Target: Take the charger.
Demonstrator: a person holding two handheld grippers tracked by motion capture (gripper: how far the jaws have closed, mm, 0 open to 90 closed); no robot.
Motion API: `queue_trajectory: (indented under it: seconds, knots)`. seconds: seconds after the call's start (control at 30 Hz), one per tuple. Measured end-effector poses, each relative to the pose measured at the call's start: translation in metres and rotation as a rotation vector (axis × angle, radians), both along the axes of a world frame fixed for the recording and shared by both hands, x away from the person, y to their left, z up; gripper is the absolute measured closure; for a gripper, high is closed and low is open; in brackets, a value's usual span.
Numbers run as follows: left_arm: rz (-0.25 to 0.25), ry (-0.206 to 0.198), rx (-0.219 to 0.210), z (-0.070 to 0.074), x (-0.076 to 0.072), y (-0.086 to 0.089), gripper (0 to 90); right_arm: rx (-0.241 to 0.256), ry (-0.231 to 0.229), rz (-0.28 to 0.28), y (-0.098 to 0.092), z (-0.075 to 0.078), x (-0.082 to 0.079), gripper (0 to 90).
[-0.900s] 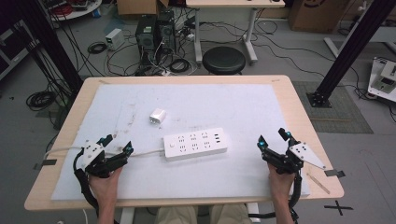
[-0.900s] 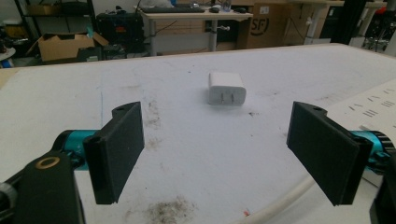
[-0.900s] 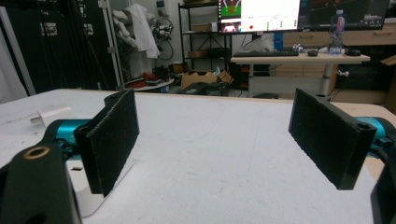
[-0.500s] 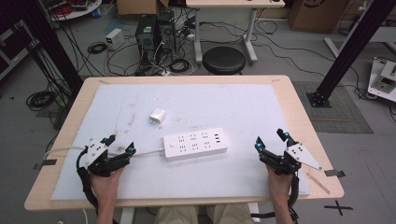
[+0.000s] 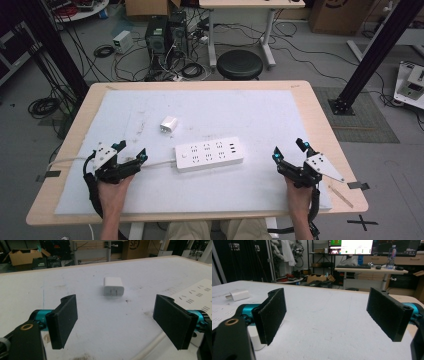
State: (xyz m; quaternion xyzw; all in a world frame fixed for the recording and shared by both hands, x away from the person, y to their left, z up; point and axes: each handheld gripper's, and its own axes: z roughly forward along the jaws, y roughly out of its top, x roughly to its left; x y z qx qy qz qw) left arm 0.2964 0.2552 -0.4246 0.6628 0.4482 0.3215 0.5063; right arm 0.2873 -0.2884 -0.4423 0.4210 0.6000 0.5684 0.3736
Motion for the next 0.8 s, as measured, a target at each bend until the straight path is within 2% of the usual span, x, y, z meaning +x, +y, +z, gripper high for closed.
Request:
queue_trajectory:
  seconds: [0.1, 0.13, 0.17, 0.2, 0.43, 0.57, 0.6, 0.63, 0.7, 0.73, 0.77, 0.8]
  knots:
    - [-0.015, 0.022, 0.000, 0.013, 0.009, -0.004, 19.8, -0.001, 0.001, -0.003, 0.000, 0.000, 0.000, 16.6]
    - [-0.015, 0.022, 0.000, 0.013, 0.009, -0.004, 19.8, -0.001, 0.001, -0.003, 0.000, 0.000, 0.000, 16.6]
    - [-0.028, 0.041, 0.019, 0.024, 0.018, -0.009, 19.8, 0.000, 0.003, -0.005, 0.000, 0.000, 0.000, 16.5]
    - [-0.035, 0.043, 0.015, 0.029, 0.022, -0.012, 19.8, 0.002, 0.003, -0.005, 0.000, 0.000, 0.000, 16.5]
    - [-0.051, 0.067, 0.085, 0.052, 0.048, -0.031, 19.9, -0.004, 0.007, -0.009, 0.001, 0.000, 0.001, 16.5]
    - [-0.050, 0.086, 0.093, 0.062, 0.065, -0.042, 20.4, -0.005, 0.019, -0.008, 0.001, 0.000, 0.001, 16.6]
    - [-0.050, 0.086, 0.093, 0.062, 0.065, -0.042, 20.4, -0.005, 0.019, -0.008, 0.001, 0.000, 0.001, 16.6]
    - [-0.047, 0.113, 0.126, 0.066, 0.076, -0.047, 20.4, -0.005, 0.020, -0.007, 0.001, 0.000, 0.001, 16.5]
    - [-0.048, 0.130, 0.122, 0.066, 0.086, -0.052, 20.4, -0.007, 0.016, -0.005, 0.002, 0.000, 0.001, 16.6]
    - [-0.052, 0.154, 0.131, 0.066, 0.092, -0.054, 20.3, -0.009, 0.017, -0.006, 0.002, 0.000, 0.001, 16.6]
    - [-0.052, 0.154, 0.131, 0.066, 0.092, -0.054, 20.4, -0.009, 0.017, -0.006, 0.002, 0.000, 0.001, 16.6]
    - [-0.065, 0.209, 0.156, 0.061, 0.111, -0.062, 20.4, -0.016, 0.017, -0.004, 0.003, 0.000, 0.001, 16.5]
